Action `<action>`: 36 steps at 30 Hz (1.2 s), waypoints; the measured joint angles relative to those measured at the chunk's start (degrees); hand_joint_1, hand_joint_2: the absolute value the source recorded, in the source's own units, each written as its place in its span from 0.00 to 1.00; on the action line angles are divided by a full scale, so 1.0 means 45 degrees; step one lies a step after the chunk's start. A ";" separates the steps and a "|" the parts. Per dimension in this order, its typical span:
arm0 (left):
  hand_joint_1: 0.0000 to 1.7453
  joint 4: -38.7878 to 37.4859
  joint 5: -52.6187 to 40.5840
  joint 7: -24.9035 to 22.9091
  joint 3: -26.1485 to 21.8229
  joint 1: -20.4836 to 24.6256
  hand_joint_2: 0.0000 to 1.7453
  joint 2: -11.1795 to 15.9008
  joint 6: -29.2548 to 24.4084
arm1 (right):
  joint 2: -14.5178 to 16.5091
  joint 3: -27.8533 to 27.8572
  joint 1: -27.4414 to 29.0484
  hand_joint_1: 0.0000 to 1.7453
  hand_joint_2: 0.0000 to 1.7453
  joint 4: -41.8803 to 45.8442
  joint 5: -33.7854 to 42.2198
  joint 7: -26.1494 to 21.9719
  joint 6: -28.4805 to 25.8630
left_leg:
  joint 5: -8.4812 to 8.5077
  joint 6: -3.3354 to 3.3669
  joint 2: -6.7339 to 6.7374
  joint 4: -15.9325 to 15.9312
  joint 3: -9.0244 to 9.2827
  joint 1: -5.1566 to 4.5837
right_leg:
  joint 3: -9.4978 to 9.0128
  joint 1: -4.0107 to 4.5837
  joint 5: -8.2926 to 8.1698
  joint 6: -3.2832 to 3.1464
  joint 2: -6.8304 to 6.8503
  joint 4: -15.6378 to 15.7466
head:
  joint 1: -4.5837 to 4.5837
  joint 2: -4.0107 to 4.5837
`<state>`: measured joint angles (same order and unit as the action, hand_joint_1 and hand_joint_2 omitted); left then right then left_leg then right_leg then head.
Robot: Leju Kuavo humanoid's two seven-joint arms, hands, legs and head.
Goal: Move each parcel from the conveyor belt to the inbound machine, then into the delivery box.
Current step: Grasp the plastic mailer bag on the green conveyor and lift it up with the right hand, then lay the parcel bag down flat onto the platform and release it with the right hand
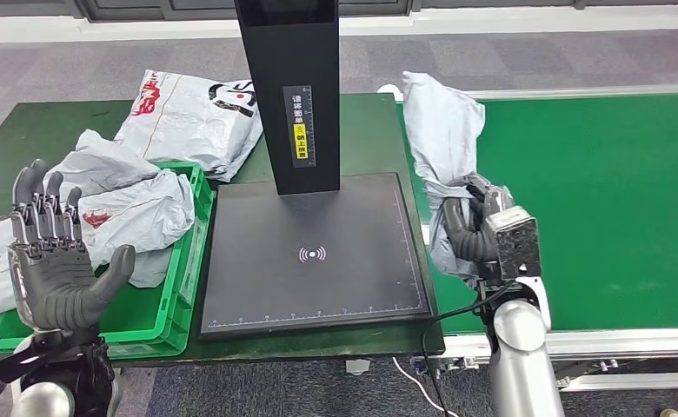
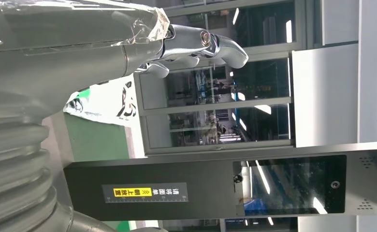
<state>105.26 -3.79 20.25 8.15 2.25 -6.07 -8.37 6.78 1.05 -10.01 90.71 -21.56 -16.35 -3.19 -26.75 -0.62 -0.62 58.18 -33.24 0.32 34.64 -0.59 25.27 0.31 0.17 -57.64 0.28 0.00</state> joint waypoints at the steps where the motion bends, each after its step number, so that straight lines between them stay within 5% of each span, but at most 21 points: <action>1: 0.00 -0.0023 -0.0001 -0.0004 0.0000 0.0023 1.00 -0.0006 -0.0011 | 0.0000 -0.0197 -0.0149 1.00 1.00 -0.0188 -0.0011 0.0087 -0.0018 | 0.0000 -0.0001 0.0003 0.0000 -0.0001 0.0000 | 0.0001 0.0000 -0.0001 0.0000 -0.0003 -0.0003 | 0.0000 0.0000; 17: 0.00 -0.0391 0.0006 -0.0118 0.0019 0.0546 1.00 -0.0092 -0.0040 | 0.0086 -0.1810 -0.2386 1.00 1.00 -0.3666 0.0568 0.0378 -0.0020 | 0.0000 -0.0010 0.0021 0.0002 -0.0006 0.0000 | 0.0018 -0.0001 -0.0013 -0.0008 -0.0030 -0.0006 | 0.0000 0.0000; 25: 0.00 -0.0830 0.0189 -0.0304 0.0210 0.1322 1.00 -0.0188 -0.0041 | 0.1146 -0.3180 -0.4821 1.00 1.00 -0.8309 0.0946 0.0732 0.0465 | 0.0028 -0.0038 0.0035 0.0002 0.0003 0.0017 | 0.0023 0.0025 -0.0037 -0.0034 -0.0039 -0.0012 | 0.0000 0.0000; 36: 0.00 -0.1391 0.0323 -0.0461 0.0457 0.1998 1.00 -0.0220 -0.0045 | 0.2284 -0.4257 -0.6046 1.00 1.00 -1.2433 0.1330 0.0925 0.1100 | 0.0027 -0.0042 0.0034 0.0002 -0.0011 0.0025 | 0.0042 0.0025 -0.0037 -0.0036 -0.0041 -0.0013 | 0.0000 0.0000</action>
<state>99.00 -2.33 18.17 10.21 11.25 -7.06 -8.57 17.05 -18.10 -37.22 34.76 -15.58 -12.19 1.76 -26.62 -0.81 -0.47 58.19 -33.29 0.43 34.82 -0.47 25.10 0.15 -0.01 -57.70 0.28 0.00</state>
